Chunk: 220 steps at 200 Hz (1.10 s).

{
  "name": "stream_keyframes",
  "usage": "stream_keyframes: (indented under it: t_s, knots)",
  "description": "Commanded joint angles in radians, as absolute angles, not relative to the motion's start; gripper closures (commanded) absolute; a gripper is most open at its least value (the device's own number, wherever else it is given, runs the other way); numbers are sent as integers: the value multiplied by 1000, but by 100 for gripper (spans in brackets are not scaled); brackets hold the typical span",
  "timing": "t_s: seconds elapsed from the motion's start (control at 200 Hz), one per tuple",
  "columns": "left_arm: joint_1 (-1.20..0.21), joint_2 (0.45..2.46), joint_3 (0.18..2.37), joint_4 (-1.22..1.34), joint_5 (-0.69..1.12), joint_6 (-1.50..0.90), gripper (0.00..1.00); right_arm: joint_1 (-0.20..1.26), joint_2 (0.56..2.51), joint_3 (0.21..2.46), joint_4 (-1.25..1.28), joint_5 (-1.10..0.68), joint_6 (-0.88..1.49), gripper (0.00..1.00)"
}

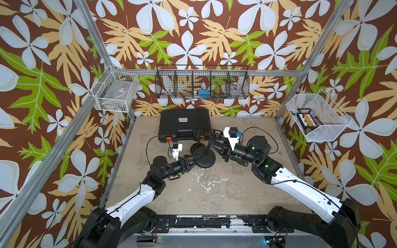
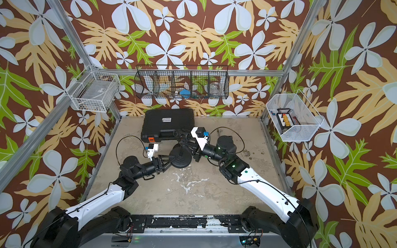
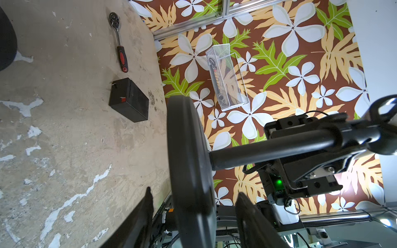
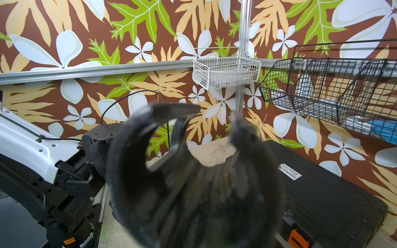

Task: Assemble a microphone stand
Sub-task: Screw the microphone stand pole into the microphone stand base.

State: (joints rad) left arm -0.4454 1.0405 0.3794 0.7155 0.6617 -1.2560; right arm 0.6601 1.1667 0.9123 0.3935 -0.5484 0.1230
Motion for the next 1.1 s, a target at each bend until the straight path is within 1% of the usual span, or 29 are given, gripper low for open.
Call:
stream_keyframes:
  t_s: [0.0, 0.215, 0.4, 0.47, 0.515, 0.601, 0.666, 0.826, 0.876, 0.971, 1.041, 1.066, 1.096]
  knots:
    - [-443, 1042, 378, 761, 678, -1279, 43, 664, 1161, 908, 511, -584, 140, 100]
    - [-445, 1044, 382, 765, 665, -1286, 62, 691, 1178, 901, 542, -565, 124, 100]
    - [-445, 1045, 380, 767, 663, -1304, 77, 738, 1193, 906, 529, -498, 82, 100]
    - [-445, 1039, 382, 767, 652, -1309, 86, 761, 1197, 908, 523, -442, 64, 100]
    - [-445, 1037, 383, 767, 641, -1317, 90, 778, 1196, 907, 523, -396, 57, 100]
    - [-445, 1031, 388, 763, 614, -1321, 100, 819, 1191, 898, 526, -265, 55, 100]
    - [-445, 1022, 394, 747, 580, -1321, 100, 866, 1186, 886, 534, -122, 55, 100]
    - [-445, 995, 411, 703, 494, -1303, 100, 1003, 1207, 882, 512, 387, 95, 100]
    - [-444, 993, 419, 684, 473, -1296, 100, 1039, 1220, 886, 514, 513, 101, 100]
    - [-445, 999, 422, 672, 447, -1300, 100, 1082, 1256, 913, 509, 630, 98, 100]
    - [-444, 1008, 419, 670, 422, -1314, 100, 1090, 1276, 937, 496, 617, 101, 100]
    - [-444, 1013, 417, 669, 416, -1319, 100, 1089, 1282, 943, 493, 594, 101, 91]
    - [-444, 1018, 416, 673, 409, -1326, 100, 1089, 1289, 954, 484, 558, 94, 75]
